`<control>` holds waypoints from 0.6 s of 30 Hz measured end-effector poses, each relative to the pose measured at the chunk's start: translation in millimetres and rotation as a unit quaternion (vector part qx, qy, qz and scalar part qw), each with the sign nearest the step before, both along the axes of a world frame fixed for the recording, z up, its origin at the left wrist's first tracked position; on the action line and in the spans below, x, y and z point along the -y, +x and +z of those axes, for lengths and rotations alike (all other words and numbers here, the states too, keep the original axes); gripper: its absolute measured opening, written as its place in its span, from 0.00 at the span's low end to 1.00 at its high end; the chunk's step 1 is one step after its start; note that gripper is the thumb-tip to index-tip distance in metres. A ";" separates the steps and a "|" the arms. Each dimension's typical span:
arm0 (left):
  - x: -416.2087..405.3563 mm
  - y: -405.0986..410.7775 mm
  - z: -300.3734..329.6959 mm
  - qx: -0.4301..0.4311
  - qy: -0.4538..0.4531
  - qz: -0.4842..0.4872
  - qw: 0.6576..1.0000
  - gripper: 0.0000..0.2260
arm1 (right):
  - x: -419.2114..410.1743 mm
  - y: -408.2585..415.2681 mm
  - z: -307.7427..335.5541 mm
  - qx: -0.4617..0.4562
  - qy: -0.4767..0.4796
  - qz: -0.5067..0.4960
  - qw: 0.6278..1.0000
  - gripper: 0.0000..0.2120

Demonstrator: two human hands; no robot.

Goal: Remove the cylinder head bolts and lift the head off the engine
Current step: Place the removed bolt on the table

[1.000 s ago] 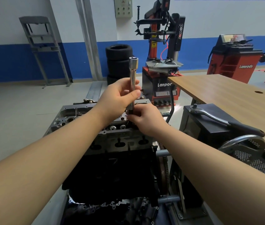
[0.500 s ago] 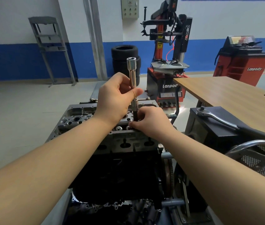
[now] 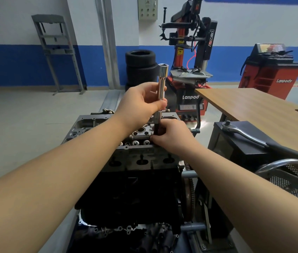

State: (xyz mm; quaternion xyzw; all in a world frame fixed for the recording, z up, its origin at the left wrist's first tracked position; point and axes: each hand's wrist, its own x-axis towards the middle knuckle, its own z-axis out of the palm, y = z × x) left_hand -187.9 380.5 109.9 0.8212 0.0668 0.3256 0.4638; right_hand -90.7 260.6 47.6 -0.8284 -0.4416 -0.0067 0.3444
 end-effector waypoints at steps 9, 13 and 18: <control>6.0 5.6 23.4 0.121 -0.012 0.111 0.986 0.10 | -4.6 0.7 -0.9 -0.008 -0.018 -0.037 0.999 0.14; -7.7 -2.5 43.3 0.171 -0.045 0.127 0.976 0.09 | -11.0 -3.6 4.8 0.032 -0.064 -0.043 0.997 0.15; -29.4 -16.8 34.2 0.153 0.010 0.178 0.972 0.16 | -16.8 -5.0 27.8 0.131 -0.200 -0.053 0.970 0.24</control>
